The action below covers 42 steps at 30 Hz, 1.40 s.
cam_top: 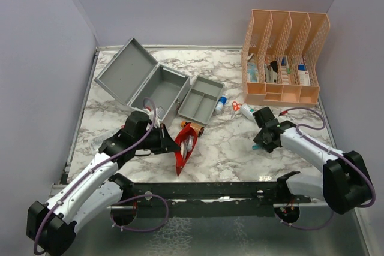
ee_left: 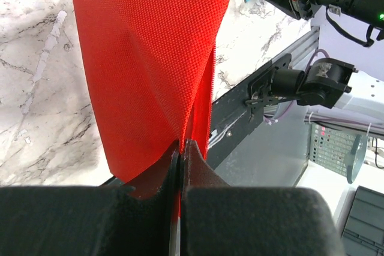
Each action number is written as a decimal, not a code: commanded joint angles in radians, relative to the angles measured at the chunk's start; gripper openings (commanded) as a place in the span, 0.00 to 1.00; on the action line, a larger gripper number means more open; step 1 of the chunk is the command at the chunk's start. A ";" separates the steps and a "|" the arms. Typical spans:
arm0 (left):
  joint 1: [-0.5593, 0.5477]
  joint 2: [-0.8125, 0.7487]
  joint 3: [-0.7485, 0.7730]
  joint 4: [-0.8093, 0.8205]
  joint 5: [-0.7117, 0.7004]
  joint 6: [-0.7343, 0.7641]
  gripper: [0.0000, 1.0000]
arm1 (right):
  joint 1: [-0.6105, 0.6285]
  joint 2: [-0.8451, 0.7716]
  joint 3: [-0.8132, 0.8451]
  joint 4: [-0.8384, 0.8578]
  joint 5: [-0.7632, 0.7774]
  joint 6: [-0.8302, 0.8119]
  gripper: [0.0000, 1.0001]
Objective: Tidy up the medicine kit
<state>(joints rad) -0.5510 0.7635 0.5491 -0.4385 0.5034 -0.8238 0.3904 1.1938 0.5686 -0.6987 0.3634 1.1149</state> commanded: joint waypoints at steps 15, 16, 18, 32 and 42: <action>0.003 0.027 0.092 -0.016 -0.084 0.087 0.00 | -0.005 0.044 0.010 0.181 -0.055 -0.246 0.10; 0.003 0.030 0.085 -0.014 -0.082 0.084 0.00 | -0.005 0.041 0.010 0.203 -0.086 -0.280 0.10; 0.003 0.031 0.070 -0.009 -0.073 0.084 0.00 | -0.006 0.038 0.015 0.227 -0.139 -0.318 0.09; 0.003 0.037 -0.112 0.235 0.108 -0.042 0.00 | 0.031 -0.027 0.050 0.327 -0.416 -0.386 0.06; 0.003 0.050 -0.075 0.125 0.032 0.061 0.00 | 0.267 0.018 0.180 0.332 -0.387 -0.232 0.04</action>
<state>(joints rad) -0.5499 0.8131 0.4423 -0.2707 0.5690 -0.8188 0.5560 1.1885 0.6594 -0.3977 -0.0280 0.7925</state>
